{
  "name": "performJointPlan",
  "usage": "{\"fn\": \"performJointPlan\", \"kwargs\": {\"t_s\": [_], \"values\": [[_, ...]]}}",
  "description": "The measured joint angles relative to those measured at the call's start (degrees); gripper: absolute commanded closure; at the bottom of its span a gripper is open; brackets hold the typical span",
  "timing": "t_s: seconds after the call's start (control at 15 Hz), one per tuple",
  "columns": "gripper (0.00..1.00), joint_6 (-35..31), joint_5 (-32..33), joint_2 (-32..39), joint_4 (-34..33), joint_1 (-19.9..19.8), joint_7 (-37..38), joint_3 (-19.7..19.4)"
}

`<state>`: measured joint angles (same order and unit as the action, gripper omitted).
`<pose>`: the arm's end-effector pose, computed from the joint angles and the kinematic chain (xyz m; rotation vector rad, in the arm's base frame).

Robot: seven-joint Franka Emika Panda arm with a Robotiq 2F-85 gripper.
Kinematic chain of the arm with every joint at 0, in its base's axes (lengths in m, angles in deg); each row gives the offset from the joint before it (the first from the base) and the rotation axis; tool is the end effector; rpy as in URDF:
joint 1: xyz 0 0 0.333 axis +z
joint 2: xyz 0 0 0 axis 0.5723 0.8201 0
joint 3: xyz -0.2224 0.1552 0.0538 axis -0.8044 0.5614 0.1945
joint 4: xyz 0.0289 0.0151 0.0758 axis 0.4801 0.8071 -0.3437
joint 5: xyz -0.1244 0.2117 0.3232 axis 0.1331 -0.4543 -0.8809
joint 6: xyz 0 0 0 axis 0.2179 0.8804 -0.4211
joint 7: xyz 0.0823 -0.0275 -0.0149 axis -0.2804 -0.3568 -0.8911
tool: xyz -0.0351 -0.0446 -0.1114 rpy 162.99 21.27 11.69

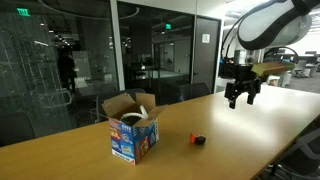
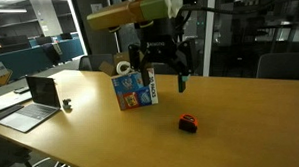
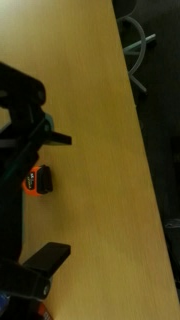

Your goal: Pick up the measuring tape from the table and put it in the box

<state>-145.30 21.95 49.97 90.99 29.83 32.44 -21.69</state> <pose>0.4115 -0.0505 0.3646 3.0631 -0.1203 0.0174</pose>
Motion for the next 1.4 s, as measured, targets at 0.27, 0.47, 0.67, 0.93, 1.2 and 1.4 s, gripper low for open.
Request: {"fn": "performJointPlan", "kwargs": {"t_s": [0.27,0.47,0.67,0.93,1.2,1.4], "values": [[0.00,0.0,0.0,0.0,-0.9,0.0,0.0,0.0],[0.00,0.0,0.0,0.0,-0.9,0.0,0.0,0.0],[0.00,0.0,0.0,0.1,-0.8,0.0,0.0,0.0],[0.00,-0.1,-3.5,1.8,-1.5,0.6,2.4,0.1],[0.00,-0.3,-10.2,8.2,-5.4,1.5,9.4,0.7],[0.00,-1.9,-12.8,14.8,-9.4,2.0,12.9,1.3]]}}
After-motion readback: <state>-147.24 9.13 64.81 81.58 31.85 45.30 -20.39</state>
